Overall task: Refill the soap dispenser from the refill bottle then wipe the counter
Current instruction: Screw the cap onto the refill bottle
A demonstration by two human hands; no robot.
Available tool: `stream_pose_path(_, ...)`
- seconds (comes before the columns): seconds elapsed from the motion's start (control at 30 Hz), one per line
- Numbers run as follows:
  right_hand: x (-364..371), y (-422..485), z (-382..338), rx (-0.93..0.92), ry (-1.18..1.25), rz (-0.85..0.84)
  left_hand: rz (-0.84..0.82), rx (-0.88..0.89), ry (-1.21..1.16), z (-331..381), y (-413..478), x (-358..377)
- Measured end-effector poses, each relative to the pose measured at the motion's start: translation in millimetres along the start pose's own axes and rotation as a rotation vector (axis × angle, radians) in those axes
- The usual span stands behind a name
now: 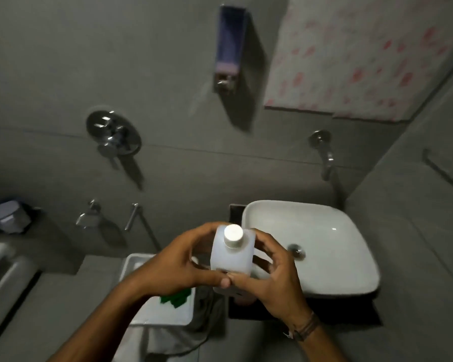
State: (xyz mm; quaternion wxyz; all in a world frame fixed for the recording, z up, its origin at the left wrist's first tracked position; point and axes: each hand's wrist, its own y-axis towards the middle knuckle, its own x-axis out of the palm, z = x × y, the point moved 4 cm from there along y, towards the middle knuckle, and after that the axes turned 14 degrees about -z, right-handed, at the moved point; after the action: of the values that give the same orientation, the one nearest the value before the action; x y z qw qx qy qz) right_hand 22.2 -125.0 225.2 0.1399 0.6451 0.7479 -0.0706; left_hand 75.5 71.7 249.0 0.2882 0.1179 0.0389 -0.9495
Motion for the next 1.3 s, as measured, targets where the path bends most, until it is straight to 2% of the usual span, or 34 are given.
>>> stream_pose_path(0.13, 85.3, 16.8, 46.6, 0.125, -0.052, -0.192, 0.193, -0.226, -0.036, -79.8, -72.7, -17.2)
stream_pose_path(0.27, 180.0, 35.7, 110.8, 0.249, 0.016, -0.311, 0.32, -0.388, -0.026, -175.7, -125.6, -24.1)
stream_pose_path(0.47, 295.6, 73.8, 224.9, 0.434, 0.049, -0.362, 0.457, -0.588, -0.079, -314.5, -162.5, -37.7)
stream_pose_path(0.63, 351.9, 108.1, 289.2, 0.452, 0.017, -0.342, 0.511, -0.687, -0.104, -395.1, -172.9, -60.9)
stream_pose_path(0.9, 379.5, 119.1, 314.6, 0.429, -0.137, -0.28, 0.516, -0.743, -0.116, -442.1, -177.1, -70.7)
stream_pose_path(1.3, 381.1, 113.5, 314.4, 0.478, -0.156, -0.291, 0.477, -0.717, -0.056, -430.4, -172.0, -69.4)
